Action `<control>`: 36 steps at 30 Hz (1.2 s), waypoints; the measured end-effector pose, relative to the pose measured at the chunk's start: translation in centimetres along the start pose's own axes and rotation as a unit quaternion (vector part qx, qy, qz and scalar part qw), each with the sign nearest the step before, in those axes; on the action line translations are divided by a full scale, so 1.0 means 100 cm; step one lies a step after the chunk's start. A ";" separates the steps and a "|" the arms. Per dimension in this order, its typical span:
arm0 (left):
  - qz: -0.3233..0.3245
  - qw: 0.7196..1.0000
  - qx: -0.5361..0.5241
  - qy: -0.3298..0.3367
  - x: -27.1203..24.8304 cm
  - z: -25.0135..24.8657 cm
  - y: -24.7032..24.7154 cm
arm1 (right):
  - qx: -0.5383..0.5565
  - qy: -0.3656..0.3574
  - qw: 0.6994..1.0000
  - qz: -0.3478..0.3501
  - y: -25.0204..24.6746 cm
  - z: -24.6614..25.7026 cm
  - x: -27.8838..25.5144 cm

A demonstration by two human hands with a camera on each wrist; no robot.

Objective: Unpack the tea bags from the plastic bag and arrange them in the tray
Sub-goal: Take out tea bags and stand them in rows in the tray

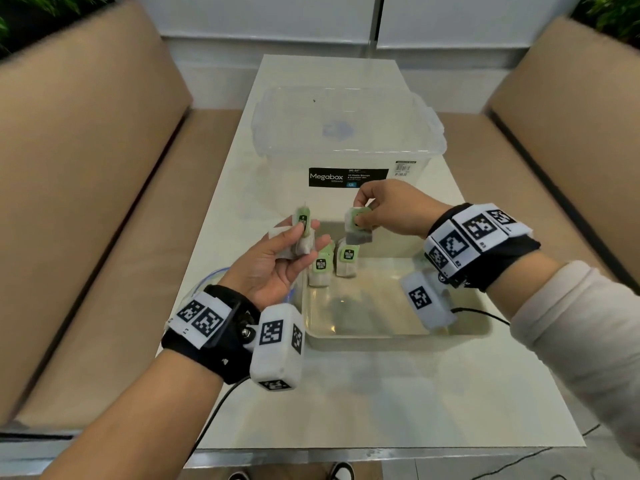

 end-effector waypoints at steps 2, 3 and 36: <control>-0.004 1.000 0.001 0.001 0.004 -0.001 -0.003 | -0.038 0.002 0.999 0.010 0.006 -0.006 0.005; -0.008 1.000 0.001 0.002 0.004 -0.001 -0.005 | -0.067 0.000 0.998 0.017 0.011 -0.008 0.007; -0.018 1.000 0.021 0.013 0.009 0.008 -0.022 | -0.452 -0.119 0.852 0.235 0.131 -0.031 0.008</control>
Point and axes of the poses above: each hand's wrist, its own x-axis towards the middle knuckle, its own y-axis out of the palm, z = x × y, the point moved 10 cm from there along x, towards the middle knuckle, and after that the axes turned 13 degrees about y, right-handed, at the moved point
